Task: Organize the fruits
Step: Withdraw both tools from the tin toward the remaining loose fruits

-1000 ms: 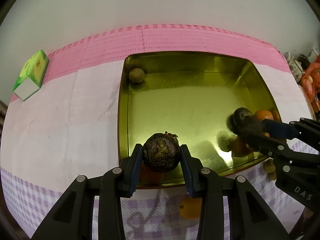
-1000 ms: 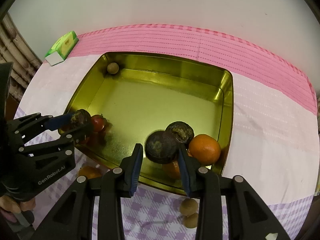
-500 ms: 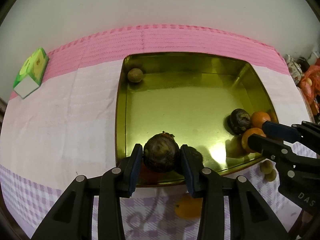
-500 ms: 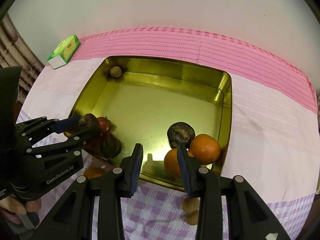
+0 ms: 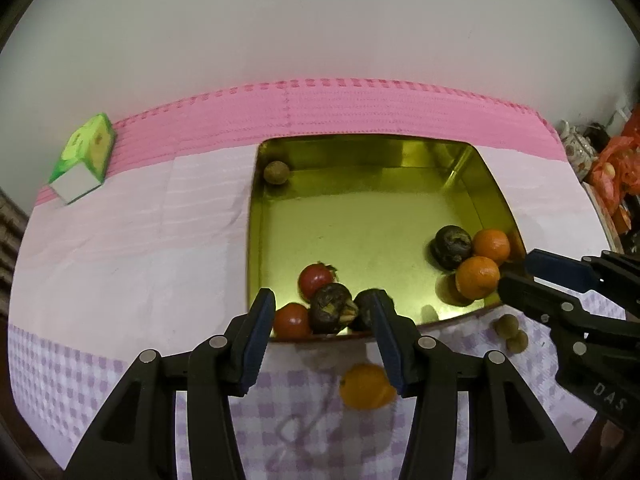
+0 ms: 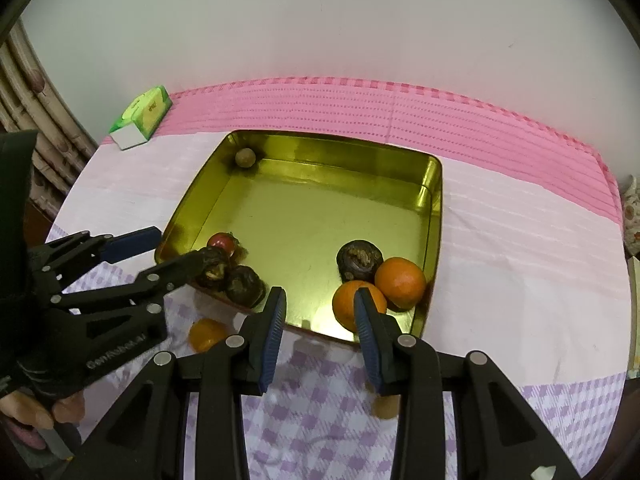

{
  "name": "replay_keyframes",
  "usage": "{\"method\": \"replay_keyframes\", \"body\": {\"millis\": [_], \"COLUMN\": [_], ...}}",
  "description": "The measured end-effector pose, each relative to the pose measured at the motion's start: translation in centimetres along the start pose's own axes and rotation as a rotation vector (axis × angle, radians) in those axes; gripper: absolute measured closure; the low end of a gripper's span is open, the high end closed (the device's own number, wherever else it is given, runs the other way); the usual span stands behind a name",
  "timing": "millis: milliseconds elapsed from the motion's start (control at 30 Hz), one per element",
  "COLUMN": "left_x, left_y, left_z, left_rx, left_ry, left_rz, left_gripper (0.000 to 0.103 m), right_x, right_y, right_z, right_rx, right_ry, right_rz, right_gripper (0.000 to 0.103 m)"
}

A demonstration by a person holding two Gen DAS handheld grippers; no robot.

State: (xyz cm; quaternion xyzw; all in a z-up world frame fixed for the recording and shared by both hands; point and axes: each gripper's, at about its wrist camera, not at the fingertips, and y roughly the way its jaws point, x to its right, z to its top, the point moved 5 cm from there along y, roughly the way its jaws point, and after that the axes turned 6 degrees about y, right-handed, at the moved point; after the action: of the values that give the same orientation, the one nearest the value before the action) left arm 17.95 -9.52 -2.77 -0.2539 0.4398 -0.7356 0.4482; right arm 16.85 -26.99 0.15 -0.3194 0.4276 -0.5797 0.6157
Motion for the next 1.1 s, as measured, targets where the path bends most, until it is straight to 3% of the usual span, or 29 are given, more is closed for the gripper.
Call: {"method": "replay_keyframes", "body": {"millis": [333, 633, 1100], "left_x": [-1.0, -0.3, -0.2], "left_y": [-3.1, -0.3, 1.1], "left_z": [-5.5, -11.5, -12.1], "left_rx": [-0.010, -0.135, -0.147], "left_ry": [-0.037, -0.044, -0.055], "left_rz": [0.014, -0.007, 0.005], "left_gripper": [0.053, 0.053, 0.053], "right_x": [1.0, 3.8, 5.8], "right_y": [-2.6, -1.4, 1.0], "right_z": [-3.7, -9.5, -11.8], "right_rx": [0.020, -0.058, -0.100], "right_ry": [0.026, 0.079, 0.160], "right_rz": [-0.004, -0.031, -0.029], "right_gripper": [0.069, 0.069, 0.069]}}
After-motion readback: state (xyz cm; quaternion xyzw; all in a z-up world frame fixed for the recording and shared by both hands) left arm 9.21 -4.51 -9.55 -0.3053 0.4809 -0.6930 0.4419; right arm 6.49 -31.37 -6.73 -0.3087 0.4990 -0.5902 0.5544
